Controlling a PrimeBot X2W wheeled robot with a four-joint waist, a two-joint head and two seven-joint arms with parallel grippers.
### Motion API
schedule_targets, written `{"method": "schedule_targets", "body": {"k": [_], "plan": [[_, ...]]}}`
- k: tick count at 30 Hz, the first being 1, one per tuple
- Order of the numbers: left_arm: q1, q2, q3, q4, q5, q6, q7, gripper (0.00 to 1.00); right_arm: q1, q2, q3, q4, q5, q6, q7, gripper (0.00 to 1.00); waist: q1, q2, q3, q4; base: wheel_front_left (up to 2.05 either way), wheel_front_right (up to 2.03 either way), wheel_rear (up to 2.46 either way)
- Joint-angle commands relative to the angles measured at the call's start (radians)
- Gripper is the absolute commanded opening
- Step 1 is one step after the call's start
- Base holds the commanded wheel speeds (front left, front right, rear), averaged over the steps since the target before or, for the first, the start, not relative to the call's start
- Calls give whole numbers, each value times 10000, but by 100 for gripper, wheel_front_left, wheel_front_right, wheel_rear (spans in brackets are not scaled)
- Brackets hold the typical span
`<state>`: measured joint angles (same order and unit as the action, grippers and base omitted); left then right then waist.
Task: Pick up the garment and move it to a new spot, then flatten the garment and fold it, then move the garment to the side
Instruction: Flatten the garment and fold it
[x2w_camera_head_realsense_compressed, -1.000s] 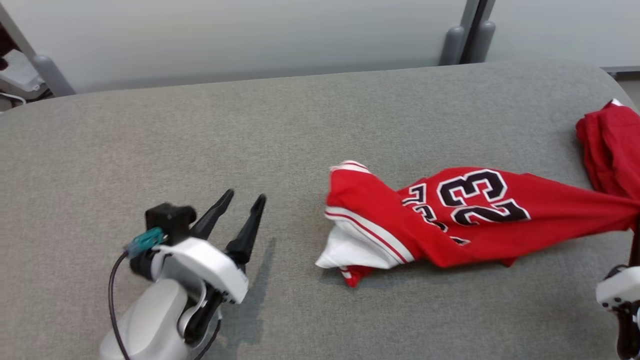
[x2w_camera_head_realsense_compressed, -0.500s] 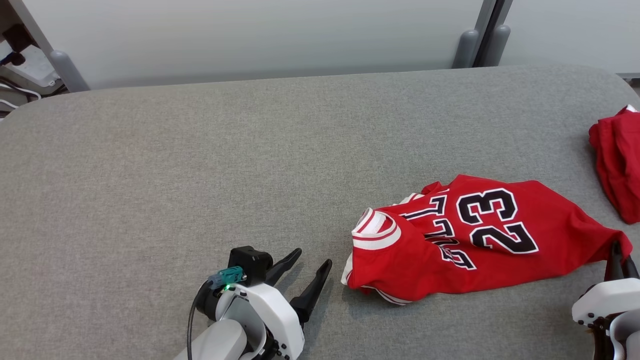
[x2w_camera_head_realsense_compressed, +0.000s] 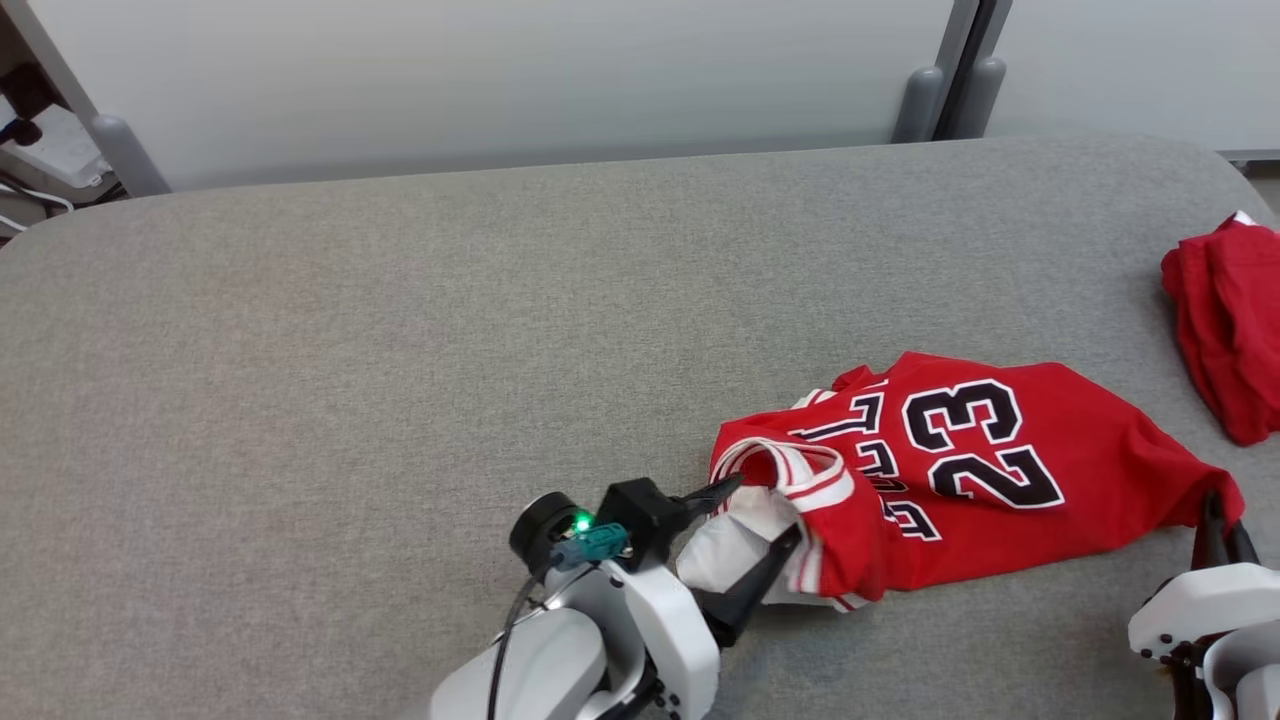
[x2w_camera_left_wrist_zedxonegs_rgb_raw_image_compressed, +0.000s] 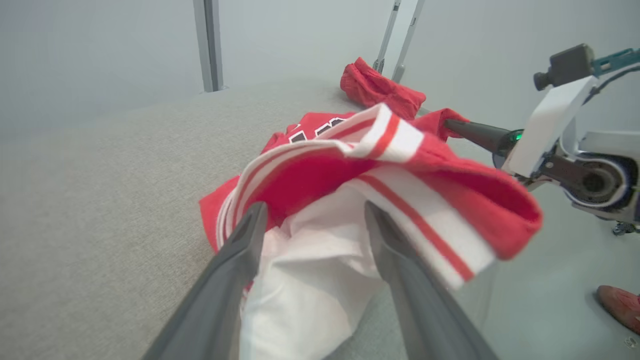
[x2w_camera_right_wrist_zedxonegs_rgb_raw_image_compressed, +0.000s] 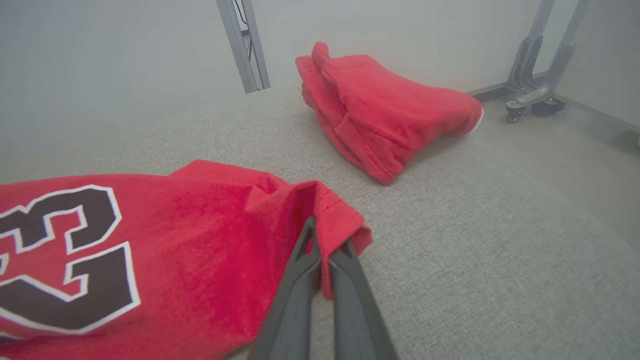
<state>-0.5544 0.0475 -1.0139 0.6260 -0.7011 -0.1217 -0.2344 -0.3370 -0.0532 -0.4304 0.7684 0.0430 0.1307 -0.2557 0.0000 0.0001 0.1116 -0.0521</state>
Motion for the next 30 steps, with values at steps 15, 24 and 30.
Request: {"method": "schedule_targets", "body": {"k": [15,24,30], "plan": [[-1341,29,-2023,-46,-1002,2376,157,100,58,13,813,78,212,0,-61,0,0,-1,-228,-442,0,0,0],[-535,926,-2494,-750,-148,2570,409,100,433,17,436,-101,269,0,-61,0,0,-1,-345,-13,0,0,0],[41,1651,-2621,-1463,700,2487,1082,100,458,21,499,-144,383,0,-61,0,0,-1,-308,92,0,0,0]]}}
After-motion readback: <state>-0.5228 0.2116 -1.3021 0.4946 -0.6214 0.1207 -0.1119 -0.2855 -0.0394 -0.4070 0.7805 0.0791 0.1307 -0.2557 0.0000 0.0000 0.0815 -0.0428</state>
